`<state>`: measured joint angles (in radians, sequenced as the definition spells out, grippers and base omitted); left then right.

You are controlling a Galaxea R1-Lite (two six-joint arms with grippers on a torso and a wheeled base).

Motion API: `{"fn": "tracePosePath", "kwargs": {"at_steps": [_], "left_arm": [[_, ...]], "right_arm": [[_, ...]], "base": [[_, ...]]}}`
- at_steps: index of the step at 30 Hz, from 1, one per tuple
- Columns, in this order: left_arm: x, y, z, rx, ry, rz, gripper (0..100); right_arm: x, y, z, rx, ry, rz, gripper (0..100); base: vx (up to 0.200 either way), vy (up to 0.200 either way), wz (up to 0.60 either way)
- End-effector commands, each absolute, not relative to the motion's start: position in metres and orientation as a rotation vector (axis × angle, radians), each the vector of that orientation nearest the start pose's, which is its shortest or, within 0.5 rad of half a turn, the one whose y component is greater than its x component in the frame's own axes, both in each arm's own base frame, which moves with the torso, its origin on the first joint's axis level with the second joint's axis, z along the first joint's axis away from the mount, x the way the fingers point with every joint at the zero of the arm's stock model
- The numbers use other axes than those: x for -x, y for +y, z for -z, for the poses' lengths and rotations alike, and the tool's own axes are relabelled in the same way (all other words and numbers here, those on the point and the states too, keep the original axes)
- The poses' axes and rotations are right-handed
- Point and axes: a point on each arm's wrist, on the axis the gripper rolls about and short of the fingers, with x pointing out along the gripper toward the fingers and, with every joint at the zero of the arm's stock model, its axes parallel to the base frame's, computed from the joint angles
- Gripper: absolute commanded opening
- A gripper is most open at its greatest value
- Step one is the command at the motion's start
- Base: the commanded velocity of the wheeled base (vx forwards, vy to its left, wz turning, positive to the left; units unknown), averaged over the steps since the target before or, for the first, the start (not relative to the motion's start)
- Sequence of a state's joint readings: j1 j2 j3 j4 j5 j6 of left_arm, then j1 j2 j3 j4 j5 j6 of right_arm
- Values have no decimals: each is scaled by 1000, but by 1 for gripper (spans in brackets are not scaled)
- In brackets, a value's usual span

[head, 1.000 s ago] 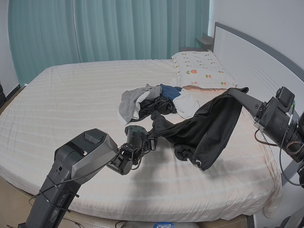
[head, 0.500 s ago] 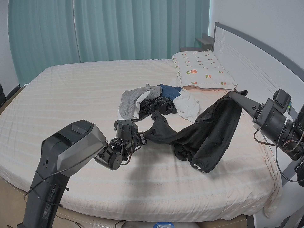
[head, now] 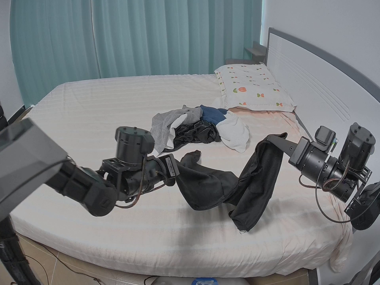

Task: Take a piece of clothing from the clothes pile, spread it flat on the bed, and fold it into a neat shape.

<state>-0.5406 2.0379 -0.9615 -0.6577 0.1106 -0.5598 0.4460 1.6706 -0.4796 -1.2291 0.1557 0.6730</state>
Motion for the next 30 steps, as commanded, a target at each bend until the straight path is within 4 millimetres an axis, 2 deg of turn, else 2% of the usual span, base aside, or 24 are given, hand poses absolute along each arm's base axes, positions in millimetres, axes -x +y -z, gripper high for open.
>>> {"fn": "tracePosePath", "kwargs": {"at_steps": [1, 4, 5, 6, 7, 8, 10, 12, 15, 18, 19, 20, 25, 30], "left_arm": [[-267, -171, -177, 529, 447, 374, 0], [-265, -170, -179, 538, 435, 364, 0], [-265, -170, -179, 538, 435, 364, 0], [-259, -165, -182, 555, 430, 365, 0], [-257, -163, -184, 564, 426, 366, 0], [-251, -158, -186, 579, 430, 376, 0], [-249, -154, -186, 595, 440, 384, 0], [-246, -152, -183, 618, 455, 382, 0], [-242, -152, -181, 666, 479, 375, 0], [-243, -152, -178, 702, 500, 365, 0], [-243, -152, -178, 705, 500, 364, 0], [-245, -154, -171, 713, 526, 351, 0], [-245, -153, -150, 701, 579, 320, 0], [-249, -154, -137, 708, 567, 322, 0]], "right_arm": [[-258, 128, -162, -662, 154, -536, 0], [-261, 129, -181, -673, 51, -556, 0], [-261, 129, -181, -673, 51, -556, 0], [-258, 128, -193, -677, -14, -565, 0], [-258, 128, -197, -680, -30, -572, 0], [-256, 131, -213, -690, -83, -599, 0], [-254, 133, -222, -701, -112, -617, 0], [-255, 134, -213, -699, -78, -617, 0], [-263, 138, -178, -695, 46, -589, 0], [-274, 144, -156, -712, 99, -571, 0], [-274, 144, -154, -712, 104, -570, 0], [-279, 145, -144, -736, 117, -559, 0], [-286, 146, -123, -752, 152, -532, 0], [-285, 146, -115, -765, 187, -520, 0]], "base": [[0, 0, 0], [0, 0, 0], [0, 0, 0], [0, 0, 0], [0, 0, 0], [0, 0, 0], [0, 0, 0], [0, 0, 0], [0, 0, 0], [0, 0, 0], [0, 0, 0], [0, 0, 0], [0, 0, 0], [-40, 0, 0]]}}
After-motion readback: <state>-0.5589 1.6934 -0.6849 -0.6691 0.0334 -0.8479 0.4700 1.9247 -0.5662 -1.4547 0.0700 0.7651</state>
